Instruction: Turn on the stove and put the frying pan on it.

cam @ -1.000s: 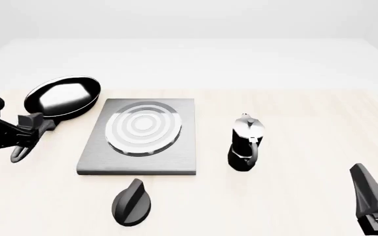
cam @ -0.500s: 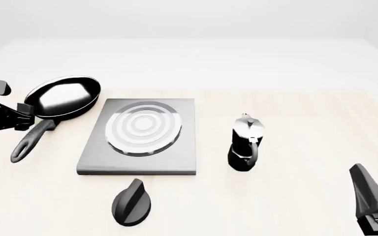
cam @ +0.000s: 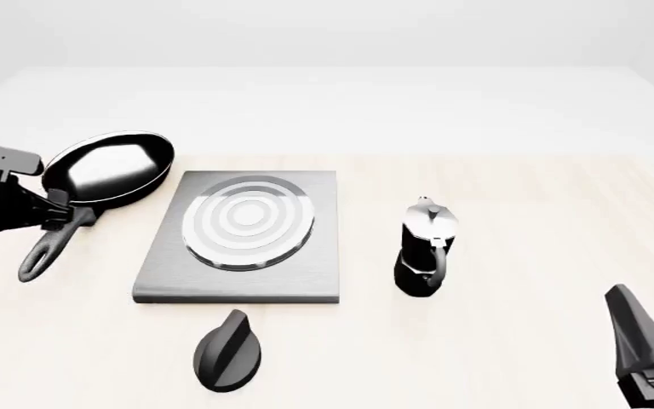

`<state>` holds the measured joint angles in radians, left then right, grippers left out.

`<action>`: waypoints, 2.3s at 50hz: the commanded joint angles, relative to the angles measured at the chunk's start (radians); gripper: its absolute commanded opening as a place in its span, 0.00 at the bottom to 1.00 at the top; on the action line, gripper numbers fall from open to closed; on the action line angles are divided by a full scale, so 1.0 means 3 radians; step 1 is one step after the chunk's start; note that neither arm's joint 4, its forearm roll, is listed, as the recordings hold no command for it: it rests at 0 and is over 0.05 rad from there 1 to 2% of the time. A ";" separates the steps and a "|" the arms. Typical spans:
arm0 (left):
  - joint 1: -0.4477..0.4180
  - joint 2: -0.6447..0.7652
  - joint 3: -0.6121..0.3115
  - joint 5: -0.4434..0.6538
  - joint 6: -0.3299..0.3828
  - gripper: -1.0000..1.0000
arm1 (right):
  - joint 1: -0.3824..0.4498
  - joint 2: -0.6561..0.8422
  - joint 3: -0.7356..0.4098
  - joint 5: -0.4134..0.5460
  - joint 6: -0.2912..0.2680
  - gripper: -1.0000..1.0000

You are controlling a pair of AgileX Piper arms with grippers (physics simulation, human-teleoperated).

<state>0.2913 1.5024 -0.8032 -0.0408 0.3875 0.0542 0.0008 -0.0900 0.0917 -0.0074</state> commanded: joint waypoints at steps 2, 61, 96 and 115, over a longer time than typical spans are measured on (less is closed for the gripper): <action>0.0032 0.0513 -0.0119 -0.0276 0.0048 1.00 | -0.0006 0.0003 0.0003 0.0018 -0.0031 1.00; 0.0128 0.1363 -0.0152 -0.0844 0.0137 0.00 | 0.0022 0.0103 0.0087 -0.0098 -0.0076 1.00; -0.0348 -0.0157 0.0247 -0.0353 -0.0126 0.00 | 0.0024 0.0016 0.0038 -0.0006 -0.0046 1.00; -0.0901 -0.1160 0.0881 -0.0045 -0.0043 0.00 | 0.0036 0.0003 -0.0010 0.0008 -0.0009 1.00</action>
<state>0.1020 1.3129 -0.5991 -0.0918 0.3562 0.0632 0.0032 -0.0885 0.0928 -0.0150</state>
